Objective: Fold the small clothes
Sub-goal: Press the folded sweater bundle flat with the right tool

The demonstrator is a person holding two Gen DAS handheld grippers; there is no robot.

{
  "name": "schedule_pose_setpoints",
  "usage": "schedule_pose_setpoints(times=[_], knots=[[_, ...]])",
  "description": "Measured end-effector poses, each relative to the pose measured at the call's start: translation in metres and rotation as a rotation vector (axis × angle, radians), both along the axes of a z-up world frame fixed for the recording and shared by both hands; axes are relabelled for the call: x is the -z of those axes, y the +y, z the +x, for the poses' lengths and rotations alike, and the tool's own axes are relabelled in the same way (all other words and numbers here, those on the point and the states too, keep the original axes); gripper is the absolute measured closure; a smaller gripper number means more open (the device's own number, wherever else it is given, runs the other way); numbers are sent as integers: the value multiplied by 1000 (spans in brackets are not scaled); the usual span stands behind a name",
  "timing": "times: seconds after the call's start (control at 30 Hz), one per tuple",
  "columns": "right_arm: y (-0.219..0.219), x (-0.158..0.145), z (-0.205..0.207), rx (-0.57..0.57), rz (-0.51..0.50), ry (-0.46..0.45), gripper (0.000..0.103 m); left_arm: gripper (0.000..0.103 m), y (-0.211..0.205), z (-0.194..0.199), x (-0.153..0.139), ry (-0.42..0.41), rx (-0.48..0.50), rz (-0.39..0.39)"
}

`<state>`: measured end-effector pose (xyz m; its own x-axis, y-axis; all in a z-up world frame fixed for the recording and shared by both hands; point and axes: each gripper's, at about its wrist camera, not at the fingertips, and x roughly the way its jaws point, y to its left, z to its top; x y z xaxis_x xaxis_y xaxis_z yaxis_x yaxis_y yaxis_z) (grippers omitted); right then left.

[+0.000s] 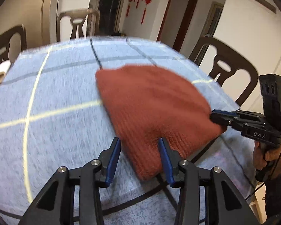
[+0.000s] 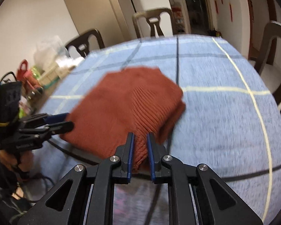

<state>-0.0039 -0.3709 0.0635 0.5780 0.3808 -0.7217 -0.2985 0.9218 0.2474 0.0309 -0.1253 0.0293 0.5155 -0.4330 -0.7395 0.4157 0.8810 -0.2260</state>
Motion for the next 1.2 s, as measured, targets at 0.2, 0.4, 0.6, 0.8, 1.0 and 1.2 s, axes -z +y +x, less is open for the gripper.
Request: schedule_pose_setpoints(times=[0.2, 0.4, 0.6, 0.8, 1.0, 1.2], knots=[[4, -2, 0, 3, -38, -24, 89, 58, 0, 1, 3, 9, -7, -6], [4, -25, -6, 16, -14, -92, 88, 58, 10, 0, -20, -52, -28, -28], [17, -16, 16, 25, -26, -83, 88, 58, 4, 22, -16, -56, -79, -3], [13, -3, 17, 35, -21, -60, 87, 55, 2, 23, -9, -39, -85, -16], [12, -3, 18, 33, -25, -63, 86, 55, 4, 22, -7, -38, -91, -27], [13, -4, 18, 34, -21, -61, 86, 52, 5, 22, -5, -39, -95, -32]])
